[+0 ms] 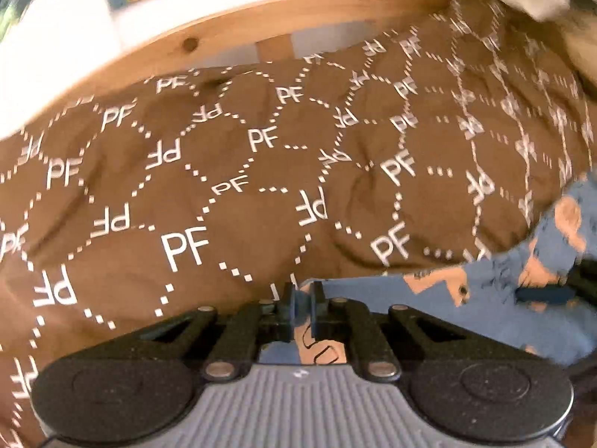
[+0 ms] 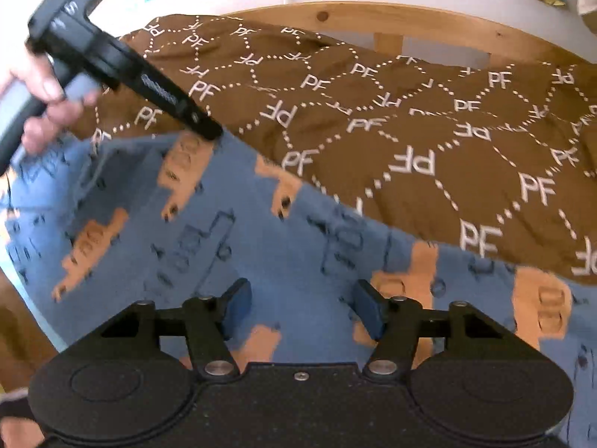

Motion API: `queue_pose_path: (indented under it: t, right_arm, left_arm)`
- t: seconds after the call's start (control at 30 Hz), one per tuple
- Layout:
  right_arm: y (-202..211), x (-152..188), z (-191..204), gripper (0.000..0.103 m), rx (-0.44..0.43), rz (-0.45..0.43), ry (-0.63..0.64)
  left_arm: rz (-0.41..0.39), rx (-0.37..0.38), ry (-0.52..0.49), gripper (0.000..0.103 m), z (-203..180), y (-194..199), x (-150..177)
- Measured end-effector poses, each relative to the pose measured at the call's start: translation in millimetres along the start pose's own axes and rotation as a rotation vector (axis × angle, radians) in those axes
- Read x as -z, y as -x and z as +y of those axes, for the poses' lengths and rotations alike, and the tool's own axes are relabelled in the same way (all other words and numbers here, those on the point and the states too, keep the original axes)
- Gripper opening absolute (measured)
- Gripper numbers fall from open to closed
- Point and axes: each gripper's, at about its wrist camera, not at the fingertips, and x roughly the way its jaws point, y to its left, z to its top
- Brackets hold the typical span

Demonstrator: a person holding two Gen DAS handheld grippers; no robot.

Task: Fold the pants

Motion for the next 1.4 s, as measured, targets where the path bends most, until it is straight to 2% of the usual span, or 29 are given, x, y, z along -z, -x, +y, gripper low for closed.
queue_pose_path:
  t: [0.13,0.23,0.27,0.3,0.37,0.43,0.5,0.57,0.63,0.73,0.8,0.83,0.97,1.1,1.2,1.3,1.4]
  right_arm:
    - [5.7,-7.1,1.1,0.069,-0.006,0.004,-0.008]
    - [23.5,-12.0,-0.7,0.082,-0.024,0.005,-0.022]
    - [30.9,-11.8,-0.5,0.086,-0.021,0.017,-0.009]
    - [38.2,-10.8,-1.3,0.086,-0.011,0.031,0.004]
    - [58.0,-5.1,-7.2,0.088,0.015,0.056,-0.005]
    - [75.2,3.1,-16.8,0.092,0.014,0.080,-0.050]
    - [93.8,13.6,-26.1,0.100,0.032,0.085,-0.093]
    - [107.5,24.3,-35.2,0.100,0.082,0.073,-0.111]
    - [112.1,33.3,-44.7,0.101,0.149,0.075,-0.138]
    - [110.5,46.8,-66.9,0.100,0.218,0.125,-0.226]
    - [122.5,49.2,-76.1,0.099,0.208,0.078,-0.267]
    - [130.8,48.7,-78.9,0.100,0.204,0.036,-0.282]
    - [142.1,49.8,-86.7,0.102,0.173,-0.081,-0.288]
    - [122.4,55.9,-113.5,0.102,0.313,0.004,-0.335]
    - [133.4,56.8,-131.0,0.101,0.292,-0.059,-0.445]
    - [164.9,53.7,-125.6,0.102,0.295,-0.201,-0.435]
    - [178.0,54.1,-129.5,0.102,0.345,-0.245,-0.418]
  left_arm:
    - [0.025,-0.029,-0.035,0.010,-8.8,-20.4,1.3]
    - [0.027,-0.071,-0.056,0.021,-12.7,-22.7,6.9]
    - [0.019,-0.091,-0.057,0.036,-15.9,-21.0,7.5]
    - [0.007,-0.107,-0.054,0.057,-18.5,-18.8,7.6]
    - [-0.046,-0.125,-0.040,0.077,-25.6,-6.3,12.1]
    - [-0.087,-0.115,-0.036,0.079,-34.8,7.6,18.8]
    - [-0.115,-0.097,-0.038,0.087,-47.2,21.9,25.7]
    - [-0.134,-0.078,-0.037,0.093,-59.6,31.4,33.0]
    - [-0.123,-0.072,-0.030,0.094,-74.0,31.7,40.9]
    - [-0.029,-0.090,-0.050,0.094,-93.9,18.2,56.3]
    - [0.056,-0.134,-0.064,0.093,-100.4,5.2,69.3]
    - [0.065,-0.143,-0.052,0.093,-98.5,4.0,76.3]
    - [0.081,-0.161,0.027,0.099,-79.8,11.0,90.5]
    - [0.110,-0.170,0.115,0.103,-61.5,11.2,105.9]
    - [0.139,-0.155,0.212,0.099,-53.4,19.3,106.1]
    - [0.083,-0.098,0.259,0.098,-55.4,37.0,91.0]
    - [0.012,-0.037,0.202,0.099,-71.4,47.9,55.8]
